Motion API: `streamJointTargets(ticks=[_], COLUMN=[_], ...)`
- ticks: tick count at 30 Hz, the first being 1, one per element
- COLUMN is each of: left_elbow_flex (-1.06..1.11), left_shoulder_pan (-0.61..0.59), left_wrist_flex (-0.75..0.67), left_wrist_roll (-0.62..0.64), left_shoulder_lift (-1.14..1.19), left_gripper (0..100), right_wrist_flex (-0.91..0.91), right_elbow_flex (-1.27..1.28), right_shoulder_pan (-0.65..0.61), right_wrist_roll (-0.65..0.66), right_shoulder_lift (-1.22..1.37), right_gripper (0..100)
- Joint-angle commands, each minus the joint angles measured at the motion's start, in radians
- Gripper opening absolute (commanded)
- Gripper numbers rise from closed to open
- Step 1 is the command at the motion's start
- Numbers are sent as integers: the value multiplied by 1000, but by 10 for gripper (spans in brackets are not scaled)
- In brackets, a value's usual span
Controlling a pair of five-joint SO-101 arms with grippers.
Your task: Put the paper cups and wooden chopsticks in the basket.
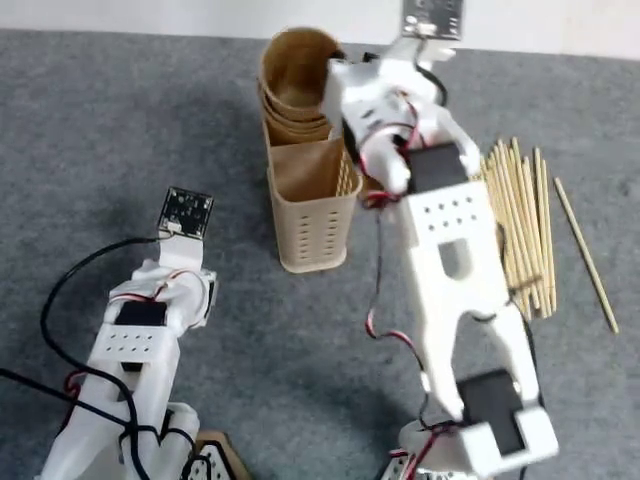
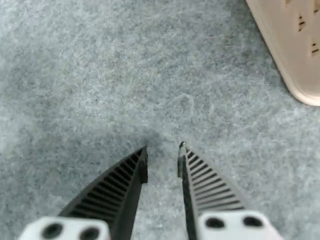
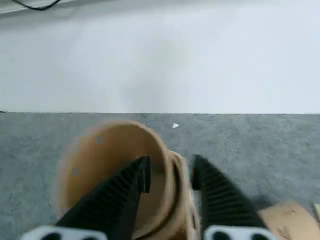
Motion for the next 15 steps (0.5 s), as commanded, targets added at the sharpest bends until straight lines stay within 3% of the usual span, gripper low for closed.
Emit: streamJointTargets(ticks=[1,6,12,15], left_elbow_flex=[5,5,5,5], left_shoulder_pan=[10,10,8,8], left_wrist_flex=[-29,-37,-37,-37], left_wrist_roll=[6,6,6,6], left_shoulder_lift=[-16,-16,-16,-16], left_gripper=[120,120,120,120], right_wrist_flex=[35,283,886,966], right_elbow_flex=[-140,-361,-714,-687], right_shoulder_pan=[-30,-24,111,268], right_wrist_roll=[-8,41,489,617], right_shoulder_lift=[87,136,33,22], right_gripper=[214,214,214,214])
